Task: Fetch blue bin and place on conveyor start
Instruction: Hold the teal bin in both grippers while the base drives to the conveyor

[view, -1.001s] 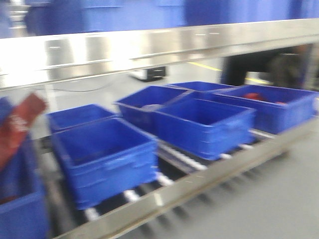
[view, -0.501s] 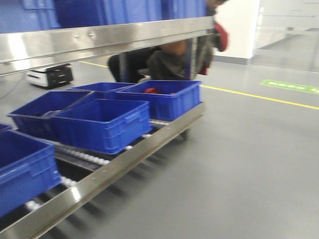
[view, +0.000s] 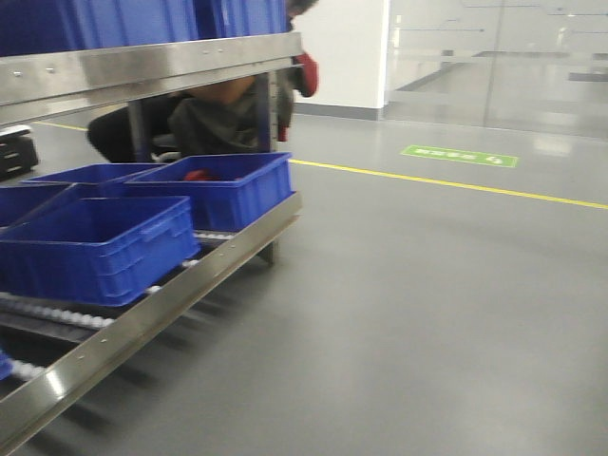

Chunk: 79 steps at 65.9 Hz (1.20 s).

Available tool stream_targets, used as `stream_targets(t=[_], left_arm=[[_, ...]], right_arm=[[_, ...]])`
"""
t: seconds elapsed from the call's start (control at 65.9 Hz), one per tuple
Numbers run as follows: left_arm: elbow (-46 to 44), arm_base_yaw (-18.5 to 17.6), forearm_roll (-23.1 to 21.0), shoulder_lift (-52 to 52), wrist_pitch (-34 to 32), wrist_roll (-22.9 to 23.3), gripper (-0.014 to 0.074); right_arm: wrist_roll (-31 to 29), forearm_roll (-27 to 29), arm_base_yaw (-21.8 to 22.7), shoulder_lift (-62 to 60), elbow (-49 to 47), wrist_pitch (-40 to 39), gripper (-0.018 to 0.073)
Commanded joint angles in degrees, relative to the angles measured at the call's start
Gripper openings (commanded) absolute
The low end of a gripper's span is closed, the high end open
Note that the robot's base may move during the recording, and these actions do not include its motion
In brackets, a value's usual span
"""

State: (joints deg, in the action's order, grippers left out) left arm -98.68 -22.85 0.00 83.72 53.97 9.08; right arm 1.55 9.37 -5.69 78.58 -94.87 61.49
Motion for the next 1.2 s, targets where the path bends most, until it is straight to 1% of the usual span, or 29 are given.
stream_targets(t=[0.0, 0.319, 1.183], left_arm=[[-0.4, -0.2, -0.8, -1.1, -4.4, -0.9, -0.0111], [-0.4, -0.2, -0.8, -1.1, -7.4, -0.9, -0.0111], [-0.4, -0.2, -0.8, -1.1, -7.4, -0.9, -0.0111]], right_arm=[[-1.0, 0.1, 0.3, -0.3, -0.5, -1.9, -0.0151], [-1.0, 0.1, 0.3, -0.3, -0.5, -1.9, -0.0151], [-1.0, 0.1, 0.3, -0.3, -0.5, -1.9, -0.0151]])
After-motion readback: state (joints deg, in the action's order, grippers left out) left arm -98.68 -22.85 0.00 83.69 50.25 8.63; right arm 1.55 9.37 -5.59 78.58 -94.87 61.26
